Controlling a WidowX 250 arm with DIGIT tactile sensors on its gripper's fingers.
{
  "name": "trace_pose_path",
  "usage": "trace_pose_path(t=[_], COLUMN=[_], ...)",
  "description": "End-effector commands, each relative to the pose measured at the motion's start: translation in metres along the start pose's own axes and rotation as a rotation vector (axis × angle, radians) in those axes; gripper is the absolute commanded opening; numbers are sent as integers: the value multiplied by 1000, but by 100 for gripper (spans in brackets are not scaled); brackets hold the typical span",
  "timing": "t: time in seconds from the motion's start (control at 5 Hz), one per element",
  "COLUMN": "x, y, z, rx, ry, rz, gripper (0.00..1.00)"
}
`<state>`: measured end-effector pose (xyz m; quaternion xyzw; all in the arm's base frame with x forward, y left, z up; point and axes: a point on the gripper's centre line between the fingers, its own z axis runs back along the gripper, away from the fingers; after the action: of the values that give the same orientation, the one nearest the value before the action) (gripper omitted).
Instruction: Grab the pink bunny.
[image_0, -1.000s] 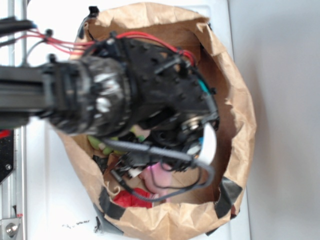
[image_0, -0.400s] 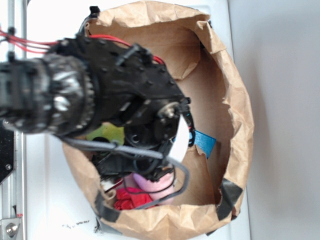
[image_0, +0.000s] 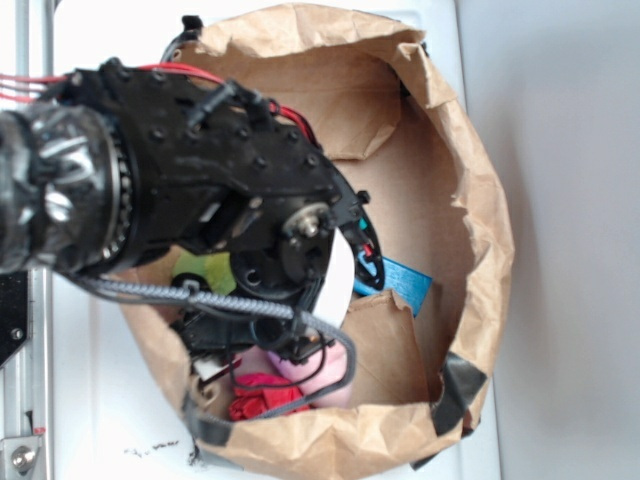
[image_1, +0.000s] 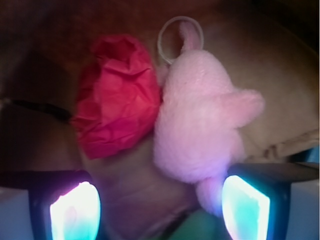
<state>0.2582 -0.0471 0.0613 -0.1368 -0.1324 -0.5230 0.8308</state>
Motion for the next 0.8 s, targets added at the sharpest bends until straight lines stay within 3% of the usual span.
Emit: trace_pose_path(t=[0.0, 0.2, 0.4, 0.6], x=[13, 21, 25, 24], y=[40, 38, 32, 36], z=[-10, -11, -13, -8], rx=[71, 55, 48, 49], ry=[46, 33, 15, 0], rz=[27, 27, 45, 68], gripper=[100, 100, 0, 0])
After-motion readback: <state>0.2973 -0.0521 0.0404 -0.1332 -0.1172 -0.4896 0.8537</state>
